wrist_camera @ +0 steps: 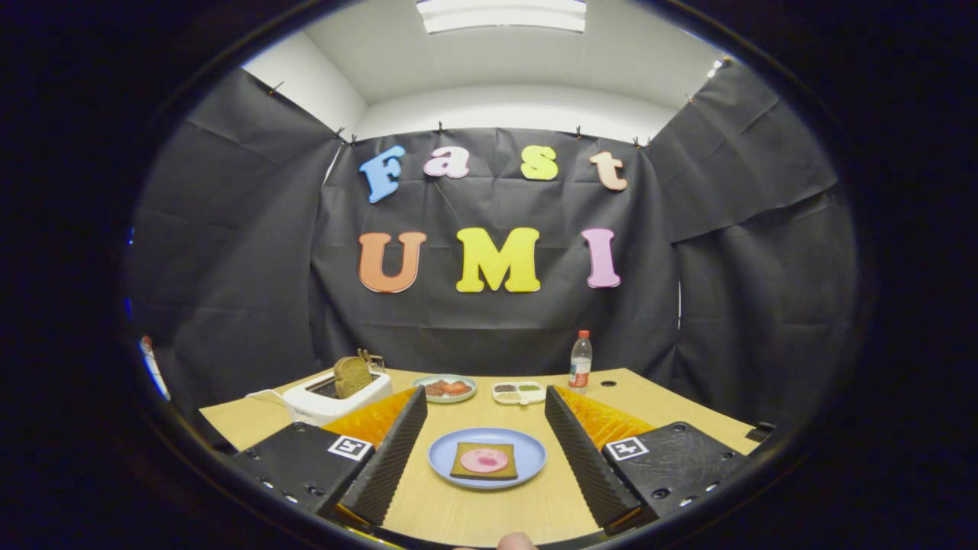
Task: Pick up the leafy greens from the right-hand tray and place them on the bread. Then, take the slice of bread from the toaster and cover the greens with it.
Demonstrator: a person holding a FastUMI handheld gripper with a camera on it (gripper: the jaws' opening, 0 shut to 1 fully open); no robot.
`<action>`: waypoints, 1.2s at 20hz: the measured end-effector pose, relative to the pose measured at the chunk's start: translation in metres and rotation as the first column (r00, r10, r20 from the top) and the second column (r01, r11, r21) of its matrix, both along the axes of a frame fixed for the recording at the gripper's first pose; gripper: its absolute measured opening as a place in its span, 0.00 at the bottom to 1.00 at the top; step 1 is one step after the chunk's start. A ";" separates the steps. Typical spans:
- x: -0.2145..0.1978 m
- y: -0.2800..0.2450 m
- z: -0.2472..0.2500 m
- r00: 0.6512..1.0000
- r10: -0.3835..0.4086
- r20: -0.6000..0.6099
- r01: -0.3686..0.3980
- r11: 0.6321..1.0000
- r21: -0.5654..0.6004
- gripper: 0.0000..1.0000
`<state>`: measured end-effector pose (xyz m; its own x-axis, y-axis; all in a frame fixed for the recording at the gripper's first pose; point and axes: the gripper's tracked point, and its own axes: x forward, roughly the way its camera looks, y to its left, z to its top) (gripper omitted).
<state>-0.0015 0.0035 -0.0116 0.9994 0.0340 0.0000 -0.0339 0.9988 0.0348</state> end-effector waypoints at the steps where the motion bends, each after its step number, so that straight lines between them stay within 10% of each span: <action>1: 0.000 -0.002 0.001 1.000 -0.002 0.001 0.002 1.000 0.004 0.95; 11: 0.016 -0.079 0.003 1.000 -0.005 -0.026 0.004 1.000 -0.023 0.95; 24: 0.156 -0.222 -0.118 0.922 -0.089 -0.377 0.057 0.994 -0.096 0.95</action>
<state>0.1543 -0.2182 -0.1295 0.9234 -0.0555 -0.3799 0.0389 0.9979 -0.0512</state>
